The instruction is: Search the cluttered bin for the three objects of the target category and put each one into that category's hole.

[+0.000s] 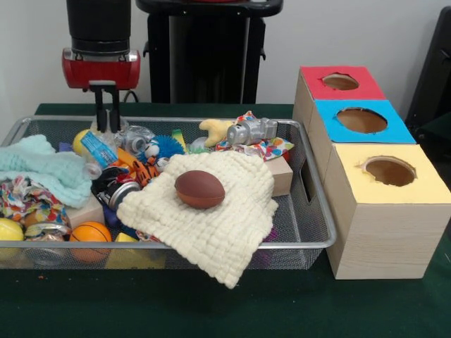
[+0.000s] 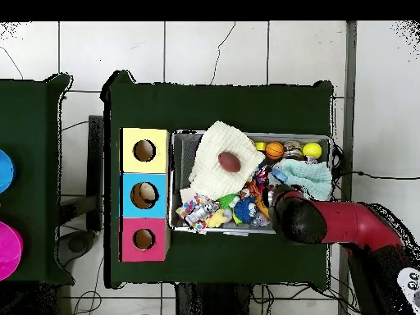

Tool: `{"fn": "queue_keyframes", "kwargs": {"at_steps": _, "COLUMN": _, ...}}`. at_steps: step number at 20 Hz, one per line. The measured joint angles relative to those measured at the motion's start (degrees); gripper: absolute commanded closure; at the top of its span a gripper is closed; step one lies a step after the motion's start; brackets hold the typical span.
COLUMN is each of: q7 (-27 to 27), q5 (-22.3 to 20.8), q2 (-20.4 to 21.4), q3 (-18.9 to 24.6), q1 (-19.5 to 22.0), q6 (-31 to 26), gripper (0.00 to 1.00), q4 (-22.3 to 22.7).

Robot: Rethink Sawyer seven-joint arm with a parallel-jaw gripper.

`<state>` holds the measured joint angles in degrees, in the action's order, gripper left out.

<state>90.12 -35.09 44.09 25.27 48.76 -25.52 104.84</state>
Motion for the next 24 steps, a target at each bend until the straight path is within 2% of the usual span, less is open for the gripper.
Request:
{"fn": "queue_keyframes", "kwargs": {"at_steps": 12, "q7": 0.0, "q5": 4.3, "q2": 3.1, "q3": 0.02, "q1": -4.91, "q6": -1.57, "gripper": 1.0, "q4": 0.56}}
{"fn": "queue_keyframes", "kwargs": {"at_steps": 24, "q7": 0.0, "q5": 11.48, "q2": 6.6, "q3": 0.02, "q1": -8.74, "q6": -4.51, "gripper": 1.0, "q4": 3.54}}
